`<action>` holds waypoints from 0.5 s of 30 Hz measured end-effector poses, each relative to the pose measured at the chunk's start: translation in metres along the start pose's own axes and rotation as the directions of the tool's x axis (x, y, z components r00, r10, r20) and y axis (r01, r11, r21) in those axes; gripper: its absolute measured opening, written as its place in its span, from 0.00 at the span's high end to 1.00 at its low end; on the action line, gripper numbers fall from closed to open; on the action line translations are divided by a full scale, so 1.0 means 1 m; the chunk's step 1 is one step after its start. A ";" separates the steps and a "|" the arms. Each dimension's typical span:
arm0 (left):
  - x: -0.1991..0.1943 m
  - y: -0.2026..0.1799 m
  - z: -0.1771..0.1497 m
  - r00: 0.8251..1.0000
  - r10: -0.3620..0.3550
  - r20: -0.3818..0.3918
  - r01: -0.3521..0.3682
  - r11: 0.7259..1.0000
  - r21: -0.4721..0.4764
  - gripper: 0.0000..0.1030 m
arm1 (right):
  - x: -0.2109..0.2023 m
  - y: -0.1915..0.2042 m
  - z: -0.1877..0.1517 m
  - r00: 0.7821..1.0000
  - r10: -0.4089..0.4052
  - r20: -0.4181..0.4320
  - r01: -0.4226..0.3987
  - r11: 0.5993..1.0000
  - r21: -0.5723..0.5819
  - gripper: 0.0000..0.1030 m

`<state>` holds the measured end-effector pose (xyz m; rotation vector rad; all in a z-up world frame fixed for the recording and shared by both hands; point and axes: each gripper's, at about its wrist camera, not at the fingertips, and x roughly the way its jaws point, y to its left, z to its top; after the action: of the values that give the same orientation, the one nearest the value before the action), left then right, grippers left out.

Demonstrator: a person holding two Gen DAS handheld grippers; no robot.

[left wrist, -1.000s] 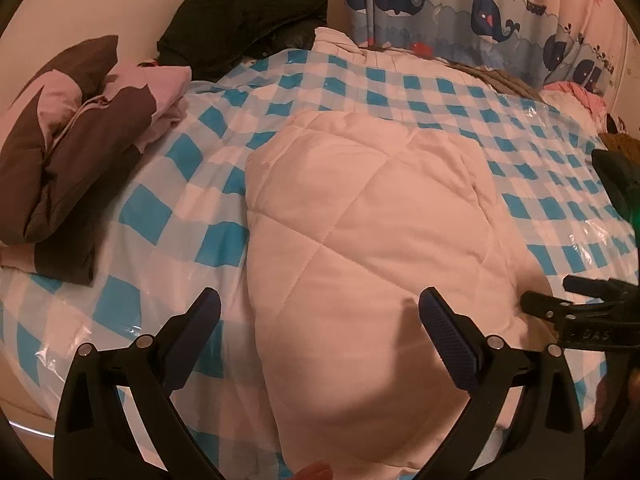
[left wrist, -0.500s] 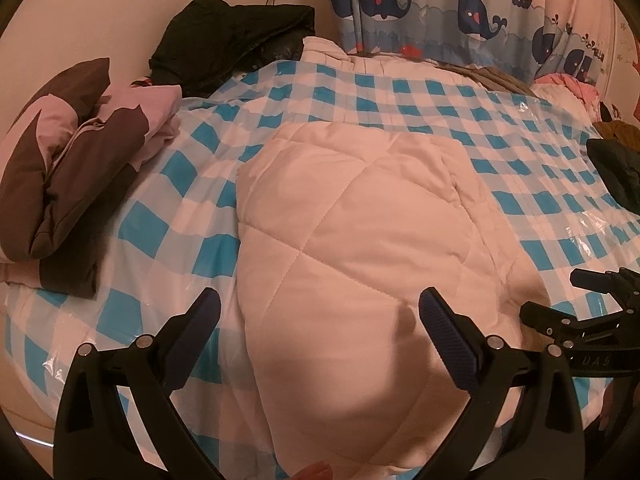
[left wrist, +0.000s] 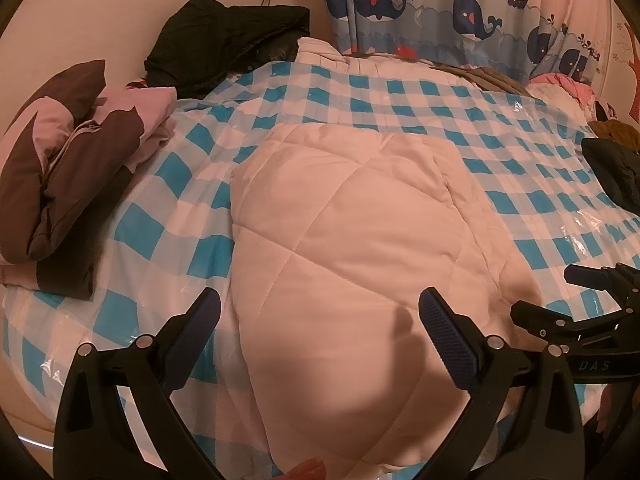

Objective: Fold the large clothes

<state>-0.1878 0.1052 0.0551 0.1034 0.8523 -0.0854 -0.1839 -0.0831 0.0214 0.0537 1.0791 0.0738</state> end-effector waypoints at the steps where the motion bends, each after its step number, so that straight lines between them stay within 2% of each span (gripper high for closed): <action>1: 0.000 0.000 0.000 1.000 -0.001 0.000 0.001 1.000 -0.001 0.08 | 0.000 0.000 0.000 1.000 -0.001 0.000 0.001 1.000 0.000 0.07; 15: -0.001 -0.003 -0.001 1.000 -0.012 -0.004 0.012 1.000 -0.004 0.07 | 0.000 0.002 0.000 1.000 0.001 -0.003 -0.001 1.000 0.002 0.07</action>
<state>-0.1897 0.1019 0.0553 0.0948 0.8572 -0.0944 -0.1841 -0.0814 0.0212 0.0558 1.0817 0.0735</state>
